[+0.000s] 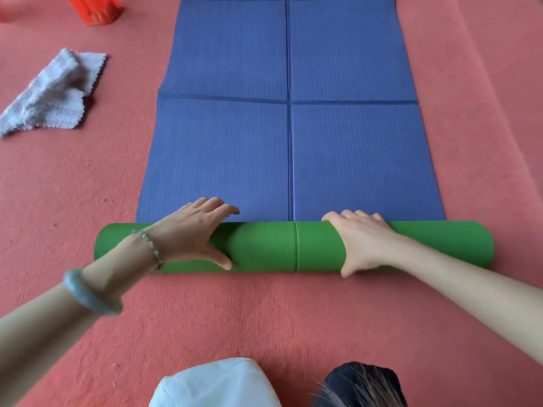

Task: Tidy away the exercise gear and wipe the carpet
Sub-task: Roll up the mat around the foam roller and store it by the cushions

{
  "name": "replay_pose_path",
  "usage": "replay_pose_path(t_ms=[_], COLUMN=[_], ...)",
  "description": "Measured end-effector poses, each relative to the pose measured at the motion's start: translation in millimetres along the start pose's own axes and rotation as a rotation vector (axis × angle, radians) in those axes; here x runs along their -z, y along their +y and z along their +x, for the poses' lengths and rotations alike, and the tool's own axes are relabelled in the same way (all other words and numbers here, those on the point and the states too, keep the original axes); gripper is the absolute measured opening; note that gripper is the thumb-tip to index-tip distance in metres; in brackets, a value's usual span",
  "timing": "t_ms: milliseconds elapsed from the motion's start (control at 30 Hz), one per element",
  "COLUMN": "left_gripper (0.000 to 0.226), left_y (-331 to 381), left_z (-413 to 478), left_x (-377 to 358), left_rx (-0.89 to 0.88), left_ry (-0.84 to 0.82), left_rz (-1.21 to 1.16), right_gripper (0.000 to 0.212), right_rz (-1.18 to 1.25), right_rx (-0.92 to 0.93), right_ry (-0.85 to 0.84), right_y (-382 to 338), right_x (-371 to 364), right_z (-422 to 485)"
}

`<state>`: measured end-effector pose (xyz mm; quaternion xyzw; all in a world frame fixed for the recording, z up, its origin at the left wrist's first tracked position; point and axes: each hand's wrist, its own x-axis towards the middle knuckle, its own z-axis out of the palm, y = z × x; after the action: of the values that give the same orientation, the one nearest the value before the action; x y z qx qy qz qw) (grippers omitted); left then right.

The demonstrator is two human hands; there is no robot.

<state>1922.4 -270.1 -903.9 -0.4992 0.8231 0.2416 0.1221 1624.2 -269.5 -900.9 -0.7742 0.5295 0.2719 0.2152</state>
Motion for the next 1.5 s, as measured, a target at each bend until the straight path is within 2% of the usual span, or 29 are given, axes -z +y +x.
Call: replay_pose_path(t_ms=[67, 133, 267, 400, 500, 700, 833, 900, 967, 1033, 1133, 1233, 1333, 1500], left_gripper=[0.084, 0.088, 0.124, 0.119, 0.109, 0.098, 0.096, 0.101, 0.105, 0.107, 0.112, 0.103, 0.092, 0.089], left_y=[5, 15, 22, 12, 4, -7, -8, -8, -9, -6, -5, -8, -8, 3], left_z=[-18, -29, -16, 4, 18, 50, 59, 53, 42, 32, 32, 36, 35, 12], left_x=[-15, -36, -60, -51, -35, 9, 24, 22, 11, -5, -26, -27, -23, -31], left_rx=[-0.085, -0.069, 0.031, 0.021, -0.013, 0.019, 0.068, 0.074, 0.093, 0.129, 0.153, 0.128, 0.09, 0.041], left_ry=[0.308, 0.407, 0.36, 0.383, 0.344, 0.015, -0.112, -0.03, 0.142, 0.307, 0.432, 0.47, 0.485, 0.437], left_rz=[0.105, 0.203, 0.348, 0.358, 0.332, 0.187, 0.063, 0.112, 0.154, 0.171, 0.272, 0.301, 0.329, 0.287], right_gripper=[0.107, 0.11, 0.111, 0.11, 0.115, 0.113, 0.117, 0.111, 0.106, 0.107, 0.112, 0.116, 0.105, 0.1], right_rz=[0.055, 0.091, 0.106, 0.063, -0.012, -0.147, -0.174, -0.175, -0.131, -0.083, -0.055, -0.117, -0.155, -0.161], right_rx=[-0.003, -0.003, 0.029, 0.034, 0.043, -0.03, -0.035, -0.035, -0.027, -0.012, -0.007, -0.031, -0.028, -0.002], right_ry=[-0.111, -0.198, -0.278, -0.246, -0.101, 0.305, 0.45, 0.408, 0.351, 0.306, 0.28, 0.32, 0.344, 0.271], right_y=[4, 7, 15, 20, 16, 14, 18, 20, 23, 26, 27, 24, 20, 10], right_x=[13, 22, 32, 38, 30, -4, -18, -9, 0, 12, 19, 12, 8, -1], right_z=[11, 19, 29, 34, 26, 12, 22, 25, 31, 36, 39, 35, 32, 6])
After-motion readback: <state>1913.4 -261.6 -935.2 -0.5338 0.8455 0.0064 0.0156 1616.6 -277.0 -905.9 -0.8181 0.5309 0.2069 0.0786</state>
